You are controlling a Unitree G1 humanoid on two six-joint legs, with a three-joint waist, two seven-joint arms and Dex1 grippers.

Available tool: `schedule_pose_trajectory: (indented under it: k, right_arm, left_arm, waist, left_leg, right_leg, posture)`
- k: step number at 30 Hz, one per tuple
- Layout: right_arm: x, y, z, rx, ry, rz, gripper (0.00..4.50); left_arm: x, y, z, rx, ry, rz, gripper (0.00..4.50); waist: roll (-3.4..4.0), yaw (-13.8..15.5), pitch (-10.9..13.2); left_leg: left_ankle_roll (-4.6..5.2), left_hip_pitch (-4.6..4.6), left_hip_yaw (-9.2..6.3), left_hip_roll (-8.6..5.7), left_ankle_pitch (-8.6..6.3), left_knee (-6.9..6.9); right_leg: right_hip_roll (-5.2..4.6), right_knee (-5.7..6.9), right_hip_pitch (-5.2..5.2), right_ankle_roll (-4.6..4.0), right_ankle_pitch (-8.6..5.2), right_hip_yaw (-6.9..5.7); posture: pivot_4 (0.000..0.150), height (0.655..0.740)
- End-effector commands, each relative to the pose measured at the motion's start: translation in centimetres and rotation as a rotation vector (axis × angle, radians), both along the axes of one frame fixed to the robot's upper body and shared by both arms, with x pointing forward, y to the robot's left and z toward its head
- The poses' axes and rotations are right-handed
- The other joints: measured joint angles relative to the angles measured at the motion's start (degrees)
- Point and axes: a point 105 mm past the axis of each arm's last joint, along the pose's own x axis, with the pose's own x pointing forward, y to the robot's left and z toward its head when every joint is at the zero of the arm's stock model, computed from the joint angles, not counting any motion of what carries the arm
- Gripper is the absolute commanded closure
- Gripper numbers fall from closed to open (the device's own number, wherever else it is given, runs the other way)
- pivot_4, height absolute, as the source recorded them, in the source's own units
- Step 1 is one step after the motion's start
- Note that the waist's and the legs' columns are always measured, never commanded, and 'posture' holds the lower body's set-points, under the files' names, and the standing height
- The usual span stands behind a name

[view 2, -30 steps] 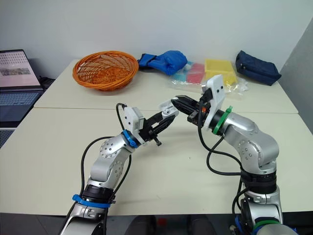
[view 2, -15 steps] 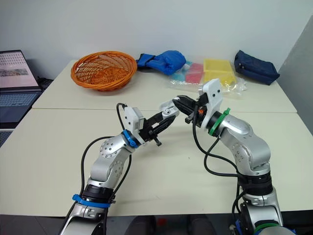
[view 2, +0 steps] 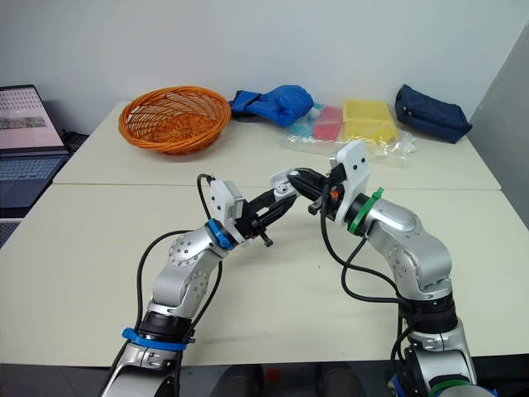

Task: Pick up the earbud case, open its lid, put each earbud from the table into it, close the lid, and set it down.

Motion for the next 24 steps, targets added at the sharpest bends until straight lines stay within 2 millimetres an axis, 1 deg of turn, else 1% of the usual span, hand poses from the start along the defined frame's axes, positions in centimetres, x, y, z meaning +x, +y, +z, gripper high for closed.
schedule_pose_trajectory:
  k: [1,2,4,5,7,9,10,11,17,20,21,24]
  right_arm:
    - [-0.2,-0.3,0.2,-0.020,-0.019,-0.007,4.10]
    - [-0.1,-0.3,0.1,-0.025,-0.019,-0.010,4.10]
    - [-0.1,-0.3,0.1,-0.030,-0.026,-0.011,3.36]
    - [0.0,-0.3,0.2,-0.029,-0.026,-0.012,3.16]
    - [0.0,-0.3,0.3,-0.027,-0.027,-0.010,2.47]
    - [0.1,-0.4,0.7,-0.018,-0.039,-0.014,1.75]
    - [0.1,-0.4,1.0,-0.012,-0.047,-0.016,1.50]
    - [0.0,-0.5,1.4,0.000,-0.055,-0.014,1.09]
    - [-0.7,-0.9,2.8,0.071,-0.065,0.026,1.09]
    - [-2.1,-1.6,4.6,0.154,-0.044,0.123,1.09]
    - [-2.3,-1.9,4.9,0.161,-0.037,0.141,1.09]
    - [-1.7,-3.2,5.5,0.091,-0.010,0.138,1.09]
  left_arm:
    - [-0.5,-0.2,2.0,-0.026,-0.077,-0.017,3.70]
    - [-0.5,-0.2,2.0,-0.026,-0.078,-0.016,3.70]
    - [-0.5,-0.2,1.9,-0.025,-0.078,-0.016,3.70]
    - [-0.5,-0.1,1.9,-0.024,-0.077,-0.015,3.70]
    - [-0.5,-0.1,1.9,-0.023,-0.077,-0.014,3.70]
    - [-0.5,0.0,1.9,-0.024,-0.076,-0.011,3.70]
    - [-0.5,0.1,1.9,-0.023,-0.075,-0.011,3.70]
    - [-0.5,0.0,1.9,-0.022,-0.075,-0.011,3.70]
    - [-0.4,-0.1,1.9,-0.027,-0.075,-0.011,3.70]
    - [-0.3,-0.2,1.9,-0.023,-0.075,-0.016,3.70]
    - [-0.3,-0.2,1.8,-0.022,-0.075,-0.017,3.70]
    - [-0.3,-0.3,1.7,-0.007,-0.076,-0.040,3.70]
  waist:
    - [0.00,0.00,0.00]
    - [0.00,0.00,0.00]
    - [0.00,0.00,0.00]
    - [0.00,0.00,0.00]
    - [0.00,-0.03,0.00]
    - [0.00,-0.04,0.00]
    - [0.00,-0.04,0.00]
    - [0.00,-0.04,0.00]
    - [0.00,-0.03,0.00]
    - [0.00,-0.04,0.00]
    - [0.00,-0.04,0.00]
    - [0.01,-0.04,0.01]
  left_leg:
    - [0.00,0.00,0.00,0.00,0.00,0.00]
    - [0.00,0.00,0.00,0.00,0.00,0.00]
    - [0.00,0.00,0.00,0.00,0.00,0.00]
    - [0.00,0.00,0.00,0.00,0.00,0.00]
    - [0.00,0.00,0.00,0.00,0.00,0.00]
    - [0.00,0.00,0.00,0.00,0.00,0.00]
    - [0.00,0.00,0.00,0.00,0.00,0.00]
    - [0.00,0.00,0.00,0.00,0.00,0.00]
    - [0.00,0.00,0.00,0.00,0.00,0.00]
    - [0.00,-0.01,0.00,0.00,0.00,-0.01]
    - [0.00,-0.01,-0.01,0.00,0.00,-0.01]
    - [0.00,-0.01,-0.02,-0.01,0.00,0.00]
  right_leg:
    - [0.00,0.00,0.00,0.00,0.00,0.00]
    - [0.00,0.00,0.00,0.00,0.00,0.00]
    - [0.00,0.00,0.00,0.01,0.00,0.00]
    - [0.00,0.00,0.00,0.01,0.00,0.00]
    - [0.00,0.00,0.00,0.01,0.00,0.00]
    - [0.00,0.00,0.00,0.00,0.00,0.01]
    - [0.00,0.00,0.00,0.01,0.00,0.00]
    - [0.00,0.00,0.00,0.01,-0.01,0.00]
    - [0.00,-0.01,0.00,0.01,-0.01,0.00]
    - [0.00,-0.01,0.00,0.01,0.00,0.00]
    - [0.00,-0.01,0.00,0.00,0.00,0.00]
    - [-0.02,-0.01,0.01,0.00,0.00,0.02]
  posture:
    - [0.150,0.7400]
    - [0.150,0.7400]
    - [0.150,0.7400]
    - [0.150,0.7400]
    - [0.150,0.7400]
    - [0.150,0.7400]
    - [0.150,0.7400]
    - [0.150,0.7400]
    - [0.150,0.7400]
    - [0.150,0.7400]
    - [0.150,0.7400]
    - [0.150,0.7400]
